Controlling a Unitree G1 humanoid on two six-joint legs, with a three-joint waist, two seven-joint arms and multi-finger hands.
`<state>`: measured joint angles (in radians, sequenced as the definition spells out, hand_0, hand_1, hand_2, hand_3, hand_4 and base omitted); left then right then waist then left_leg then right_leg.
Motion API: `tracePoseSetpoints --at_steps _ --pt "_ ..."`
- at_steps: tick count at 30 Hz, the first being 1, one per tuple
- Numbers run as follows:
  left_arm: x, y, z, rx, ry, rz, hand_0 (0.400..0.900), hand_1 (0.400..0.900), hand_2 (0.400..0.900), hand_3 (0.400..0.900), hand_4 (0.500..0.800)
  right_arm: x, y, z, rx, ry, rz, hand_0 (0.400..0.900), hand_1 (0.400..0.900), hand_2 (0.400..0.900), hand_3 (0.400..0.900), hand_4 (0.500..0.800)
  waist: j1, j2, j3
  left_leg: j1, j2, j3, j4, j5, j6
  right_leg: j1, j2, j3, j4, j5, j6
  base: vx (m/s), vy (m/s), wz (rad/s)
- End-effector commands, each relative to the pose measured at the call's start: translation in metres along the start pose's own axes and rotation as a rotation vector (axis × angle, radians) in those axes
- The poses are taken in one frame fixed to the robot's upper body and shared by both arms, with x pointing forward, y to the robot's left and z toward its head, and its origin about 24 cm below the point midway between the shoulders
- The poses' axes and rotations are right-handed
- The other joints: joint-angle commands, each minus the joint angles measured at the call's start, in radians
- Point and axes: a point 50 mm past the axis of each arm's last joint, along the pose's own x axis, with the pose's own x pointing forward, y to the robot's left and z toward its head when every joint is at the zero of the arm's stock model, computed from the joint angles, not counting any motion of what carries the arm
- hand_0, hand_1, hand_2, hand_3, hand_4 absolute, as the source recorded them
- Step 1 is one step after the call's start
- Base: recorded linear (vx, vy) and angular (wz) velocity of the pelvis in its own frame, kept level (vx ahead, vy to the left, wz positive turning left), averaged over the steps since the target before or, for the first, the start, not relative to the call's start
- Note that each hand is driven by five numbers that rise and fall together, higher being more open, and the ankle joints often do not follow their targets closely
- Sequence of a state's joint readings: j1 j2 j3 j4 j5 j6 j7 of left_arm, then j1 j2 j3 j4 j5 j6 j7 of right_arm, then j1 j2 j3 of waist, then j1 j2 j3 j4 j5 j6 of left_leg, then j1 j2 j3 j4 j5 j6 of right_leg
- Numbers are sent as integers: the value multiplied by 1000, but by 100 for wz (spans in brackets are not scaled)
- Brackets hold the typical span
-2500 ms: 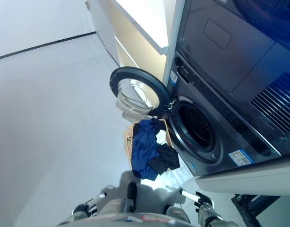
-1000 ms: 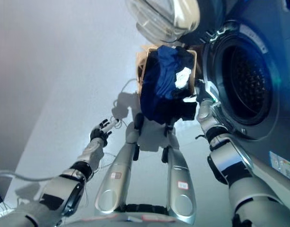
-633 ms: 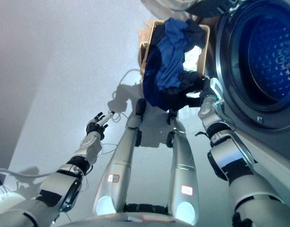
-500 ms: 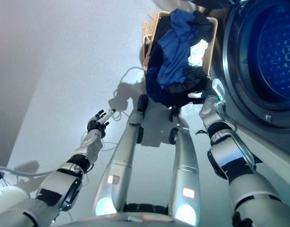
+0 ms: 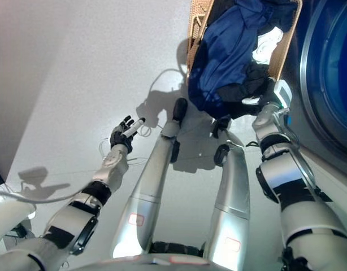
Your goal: Put the clothes in the basket into the washing machine.
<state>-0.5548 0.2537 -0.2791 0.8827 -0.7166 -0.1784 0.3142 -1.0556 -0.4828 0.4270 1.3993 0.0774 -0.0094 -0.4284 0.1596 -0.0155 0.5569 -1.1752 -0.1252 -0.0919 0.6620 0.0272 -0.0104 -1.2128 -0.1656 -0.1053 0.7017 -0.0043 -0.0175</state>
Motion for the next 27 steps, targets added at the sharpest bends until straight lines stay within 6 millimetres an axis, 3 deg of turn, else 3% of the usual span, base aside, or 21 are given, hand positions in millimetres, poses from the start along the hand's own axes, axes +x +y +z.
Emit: tracePoseSetpoints --at_steps 1,10,15,16,20,23,27 --pt "-13 10 -26 -25 41 57 900 900 900 900 800 -3 -14 -55 -44 154 -37 400 400 400 400 500 -22 128 -37 44 -14 -1 -10 -102 16 19 -4 11 94 -138 76 -12 1 -3" --pt "-14 10 -32 -40 69 55 900 900 900 900 800 -8 -1 -59 59 160 27 400 400 400 400 500 -32 121 -37 90 -11 3 -31 -98 12 56 -2 22 80 -133 79 -9 -6 -4" --pt "-13 20 -36 -50 96 96 900 900 900 900 800 -3 -7 -41 123 92 23 400 400 400 400 500 -39 100 -37 155 -6 8 -64 -98 11 118 7 25 43 -129 82 9 -7 -9" --pt "-12 24 -32 -66 82 109 900 900 900 900 800 1 -15 -23 192 18 -1 400 400 400 400 500 -47 87 -37 177 -2 10 -74 -99 10 141 10 28 30 -128 83 0 9 -11" --pt "-15 35 -28 -114 54 142 900 900 900 900 800 3 -37 17 359 -167 -44 400 400 400 400 500 -73 56 -37 233 4 14 -103 -103 7 196 19 29 -6 -120 85 9 12 -13" --pt "-19 44 -32 -141 64 178 900 900 900 900 800 -5 -53 54 495 -339 -62 400 400 400 400 500 -93 31 -37 279 12 18 -129 -106 6 243 32 33 -45 -113 88 19 15 -18" --pt "-21 50 -35 -152 81 197 900 900 900 900 800 -8 -68 69 653 -399 -89 400 400 400 400 500 -105 17 -38 339 16 19 -153 -110 6 307 38 36 -82 -109 88 32 6 -10"
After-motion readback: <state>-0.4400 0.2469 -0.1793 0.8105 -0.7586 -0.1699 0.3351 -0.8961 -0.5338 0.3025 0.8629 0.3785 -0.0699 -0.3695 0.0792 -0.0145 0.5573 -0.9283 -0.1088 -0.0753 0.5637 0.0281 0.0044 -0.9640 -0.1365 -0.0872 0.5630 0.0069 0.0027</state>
